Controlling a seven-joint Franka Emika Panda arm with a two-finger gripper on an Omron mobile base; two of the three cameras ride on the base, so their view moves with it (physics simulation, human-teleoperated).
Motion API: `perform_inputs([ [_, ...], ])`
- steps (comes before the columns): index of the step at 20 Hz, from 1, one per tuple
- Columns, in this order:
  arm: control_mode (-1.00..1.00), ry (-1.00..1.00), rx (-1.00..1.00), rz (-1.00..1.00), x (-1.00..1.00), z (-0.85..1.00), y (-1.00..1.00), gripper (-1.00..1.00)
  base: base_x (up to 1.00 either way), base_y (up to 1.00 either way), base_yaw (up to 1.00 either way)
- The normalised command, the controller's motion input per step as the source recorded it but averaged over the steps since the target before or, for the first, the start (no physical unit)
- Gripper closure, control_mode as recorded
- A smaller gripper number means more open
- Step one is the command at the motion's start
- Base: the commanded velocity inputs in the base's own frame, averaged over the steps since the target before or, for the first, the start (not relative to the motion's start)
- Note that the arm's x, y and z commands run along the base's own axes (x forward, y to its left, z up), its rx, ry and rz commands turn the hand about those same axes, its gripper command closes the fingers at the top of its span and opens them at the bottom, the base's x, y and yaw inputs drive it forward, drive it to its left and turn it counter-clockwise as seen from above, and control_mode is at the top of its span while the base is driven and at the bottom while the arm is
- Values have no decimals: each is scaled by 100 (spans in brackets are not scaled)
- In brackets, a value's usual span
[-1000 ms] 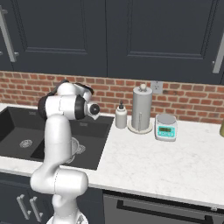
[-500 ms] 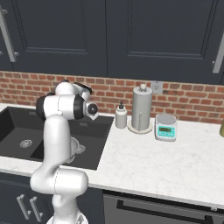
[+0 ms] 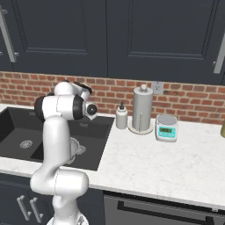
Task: Put the colander in the sink, put the kiwi in the colander, and turn on the sink faucet and pour water over the colander.
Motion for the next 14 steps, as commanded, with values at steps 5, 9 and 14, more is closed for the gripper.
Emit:
perform_inputs([
  [5, -100, 6, 3, 1, 0, 5, -3, 100, 0, 0, 0],
  [9, -100, 0, 0, 0, 0, 0, 0, 100, 0, 0, 0],
  [14, -100, 0, 0, 0, 0, 0, 0, 100, 0, 0, 0],
])
